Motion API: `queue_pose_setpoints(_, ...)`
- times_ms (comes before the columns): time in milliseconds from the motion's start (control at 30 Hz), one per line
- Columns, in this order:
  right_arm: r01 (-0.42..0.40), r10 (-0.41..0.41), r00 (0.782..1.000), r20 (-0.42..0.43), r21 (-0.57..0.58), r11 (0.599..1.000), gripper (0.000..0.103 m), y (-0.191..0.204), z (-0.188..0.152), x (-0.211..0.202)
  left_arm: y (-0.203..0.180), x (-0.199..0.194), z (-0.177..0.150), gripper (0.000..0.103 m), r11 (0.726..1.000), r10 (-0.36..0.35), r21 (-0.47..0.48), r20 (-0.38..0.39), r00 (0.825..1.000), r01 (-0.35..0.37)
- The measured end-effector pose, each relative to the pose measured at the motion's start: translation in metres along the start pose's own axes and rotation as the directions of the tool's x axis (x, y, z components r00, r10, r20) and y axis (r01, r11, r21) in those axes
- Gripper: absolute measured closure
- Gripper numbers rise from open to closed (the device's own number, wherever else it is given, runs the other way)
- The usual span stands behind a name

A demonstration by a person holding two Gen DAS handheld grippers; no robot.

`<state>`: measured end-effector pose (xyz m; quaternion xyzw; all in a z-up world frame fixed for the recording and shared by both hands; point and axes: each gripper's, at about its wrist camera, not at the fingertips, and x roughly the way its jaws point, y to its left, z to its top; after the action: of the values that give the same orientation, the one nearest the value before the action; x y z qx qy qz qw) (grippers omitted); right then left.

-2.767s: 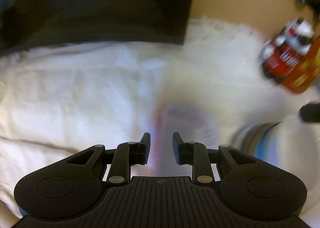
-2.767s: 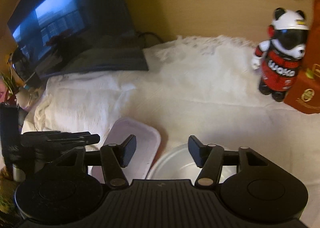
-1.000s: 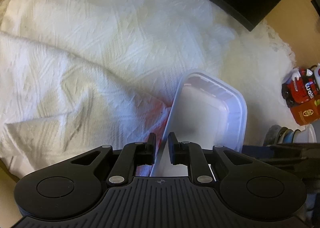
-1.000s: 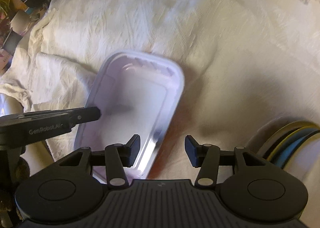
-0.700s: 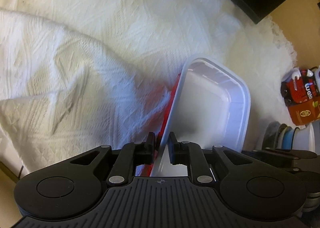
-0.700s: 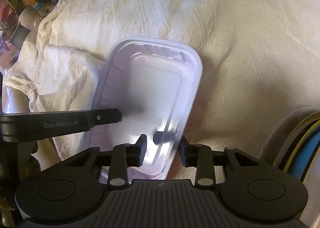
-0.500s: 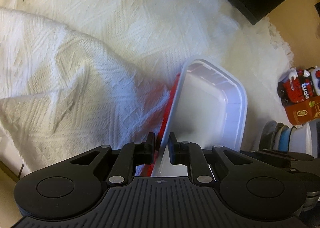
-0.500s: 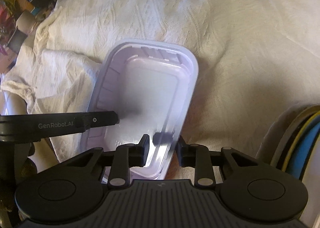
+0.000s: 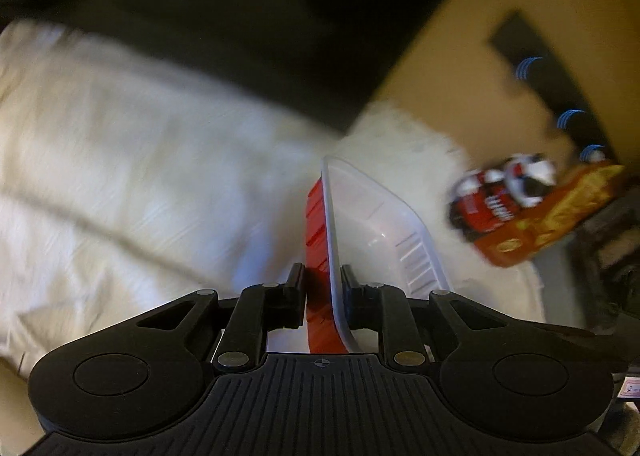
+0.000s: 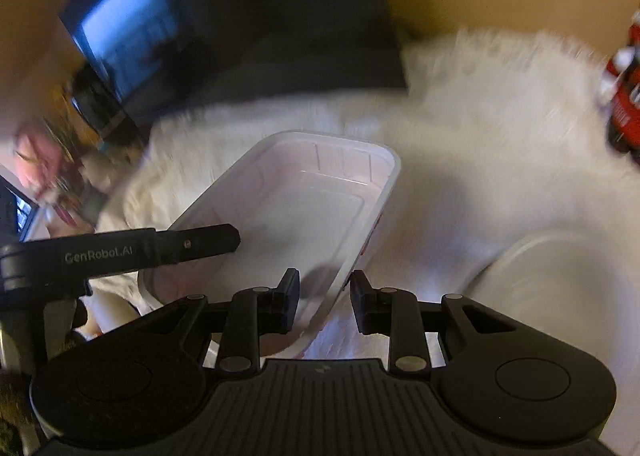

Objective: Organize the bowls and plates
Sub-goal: 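Lift the tray with the right gripper and carry it over the bowl stack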

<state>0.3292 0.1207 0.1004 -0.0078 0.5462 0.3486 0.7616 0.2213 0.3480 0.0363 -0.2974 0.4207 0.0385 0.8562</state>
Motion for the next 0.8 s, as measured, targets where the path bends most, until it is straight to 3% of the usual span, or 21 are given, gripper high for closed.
queue_pose_setpoints(167,0.021,-0.024,0.994,0.110,0.030,0.999,0.075,-0.042,0.008,-0.075,-0.070,-0.002,0.010,0.083,0.995,-0.089,0.051,-0.017,0.996,0.090)
queue_pose_setpoints(367,0.082,-0.084,0.985,0.154,0.022,0.996,0.075,-0.087,0.008,-0.128,-0.147,0.014,0.006,0.083,0.980,-0.133,0.145,-0.057,0.989,0.140)
queue_pose_setpoints(633,0.093,-0.097,0.985,0.142,0.037,0.995,0.075,-0.115,-0.010,-0.135,-0.170,0.036,-0.019,0.083,0.974,-0.122,0.172,-0.138,0.983,0.145)
queue_pose_setpoints(800,0.111,-0.113,0.992,0.050,0.035,0.993,0.075,-0.131,-0.034,-0.097,-0.157,0.066,-0.045,0.083,0.979,-0.072,0.177,-0.178,0.981,0.104)
